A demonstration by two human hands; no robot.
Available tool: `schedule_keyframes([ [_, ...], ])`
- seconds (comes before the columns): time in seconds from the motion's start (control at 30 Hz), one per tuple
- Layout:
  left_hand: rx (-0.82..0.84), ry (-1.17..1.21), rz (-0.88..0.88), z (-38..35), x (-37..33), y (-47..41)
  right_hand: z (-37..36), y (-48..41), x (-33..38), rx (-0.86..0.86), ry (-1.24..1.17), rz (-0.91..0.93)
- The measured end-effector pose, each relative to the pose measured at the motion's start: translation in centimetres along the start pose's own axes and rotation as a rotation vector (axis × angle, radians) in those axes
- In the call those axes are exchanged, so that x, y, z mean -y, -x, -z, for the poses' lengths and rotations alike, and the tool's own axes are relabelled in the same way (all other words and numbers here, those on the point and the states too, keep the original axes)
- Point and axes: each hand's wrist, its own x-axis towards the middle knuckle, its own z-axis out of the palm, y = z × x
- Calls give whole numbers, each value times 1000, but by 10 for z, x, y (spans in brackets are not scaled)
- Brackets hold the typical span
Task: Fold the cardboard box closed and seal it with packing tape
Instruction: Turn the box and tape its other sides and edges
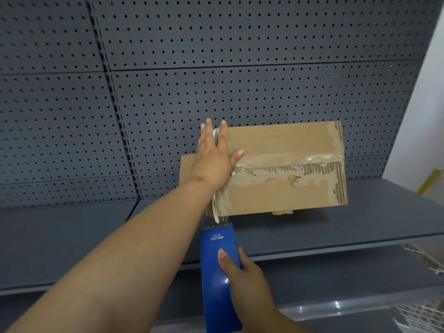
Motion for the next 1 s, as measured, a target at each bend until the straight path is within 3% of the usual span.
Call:
schedule_keyframes([
  [0.37,-39,29,-6,-7,2,3,-17,-21,11,-75,43,-74],
  [0.57,-48,66,4,-11,-1,-3,-13,-17,-5,21,135,-152],
  [0.73,-57,-15,-7,-9,1,-2,-8,-4,-10,88,206,-37],
  [0.87,-29,264,-41,-6,7,0,27,14,18,216,281,81],
  [1.0,-27,561,102,-7,10,6,59,33,63,231,266,103],
])
